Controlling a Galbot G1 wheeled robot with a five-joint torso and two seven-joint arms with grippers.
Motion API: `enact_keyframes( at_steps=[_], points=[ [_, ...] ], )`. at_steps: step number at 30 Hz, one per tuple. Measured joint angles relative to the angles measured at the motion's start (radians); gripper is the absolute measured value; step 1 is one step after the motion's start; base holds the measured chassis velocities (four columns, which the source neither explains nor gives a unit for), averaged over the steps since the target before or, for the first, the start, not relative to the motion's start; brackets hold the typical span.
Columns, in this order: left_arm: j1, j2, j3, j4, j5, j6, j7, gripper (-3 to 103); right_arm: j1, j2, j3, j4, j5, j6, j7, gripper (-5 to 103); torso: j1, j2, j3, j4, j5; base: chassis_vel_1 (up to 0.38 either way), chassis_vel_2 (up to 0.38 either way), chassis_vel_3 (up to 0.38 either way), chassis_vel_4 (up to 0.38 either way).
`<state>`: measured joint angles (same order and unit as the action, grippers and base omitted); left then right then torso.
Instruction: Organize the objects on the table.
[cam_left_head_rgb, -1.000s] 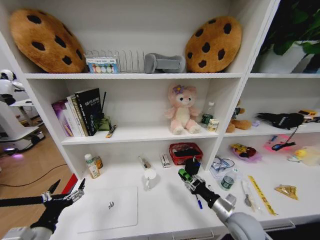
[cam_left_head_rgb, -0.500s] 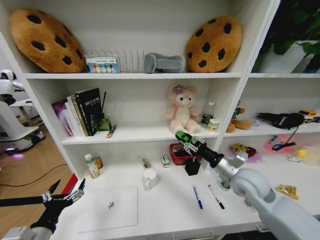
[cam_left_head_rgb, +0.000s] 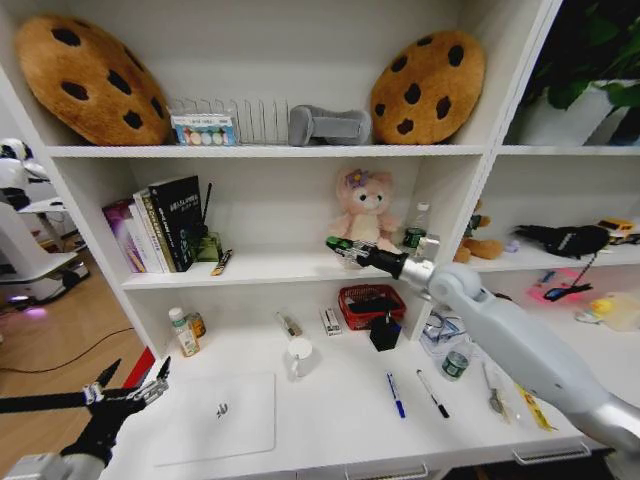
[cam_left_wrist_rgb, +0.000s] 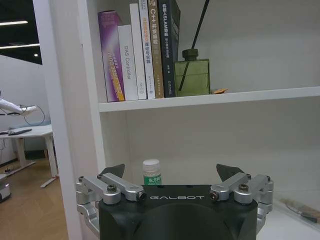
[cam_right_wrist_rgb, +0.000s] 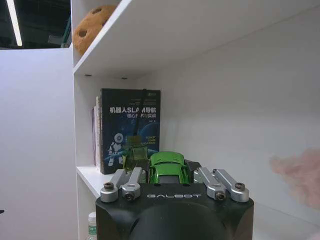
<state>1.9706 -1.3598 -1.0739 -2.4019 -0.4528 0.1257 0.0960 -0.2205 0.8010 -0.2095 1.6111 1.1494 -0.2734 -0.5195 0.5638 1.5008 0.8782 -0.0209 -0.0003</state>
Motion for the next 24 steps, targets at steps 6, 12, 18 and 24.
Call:
enact_keyframes(
  at_steps=[6, 12, 18, 24],
  points=[
    [0.0, 0.0, 0.0, 0.0, 0.0, 0.0, 0.0, 100, 0.087, 0.063, -0.092, -0.091, -0.042, -0.018, -0.012, 36, 0.0, 0.0, 0.0, -0.0007, 0.0001, 0.0, 0.0, 0.0, 0.0],
    [0.0, 0.0, 0.0, 0.0, 0.0, 0.0, 0.0, 100, 0.161, 0.111, -0.178, -0.183, -0.06, -0.035, -0.038, 36, 0.0, 0.0, 0.0, -0.0007, 0.0003, 0.0, 0.0, 0.0, 0.0],
    [0.0, 0.0, 0.0, 0.0, 0.0, 0.0, 0.0, 100, 0.225, 0.16, -0.26, -0.245, -0.061, -0.05, -0.031, 36, 0.0, 0.0, 0.0, -0.0003, 0.0001, 0.0, 0.0, 0.0, 0.0],
    [0.0, 0.0, 0.0, 0.0, 0.0, 0.0, 0.0, 100, 0.241, 0.187, -0.291, -0.273, -0.078, -0.052, -0.006, 36, 0.0, 0.0, 0.0, -0.0006, 0.0003, 0.0, 0.0, 0.0, 0.0]
  ],
)
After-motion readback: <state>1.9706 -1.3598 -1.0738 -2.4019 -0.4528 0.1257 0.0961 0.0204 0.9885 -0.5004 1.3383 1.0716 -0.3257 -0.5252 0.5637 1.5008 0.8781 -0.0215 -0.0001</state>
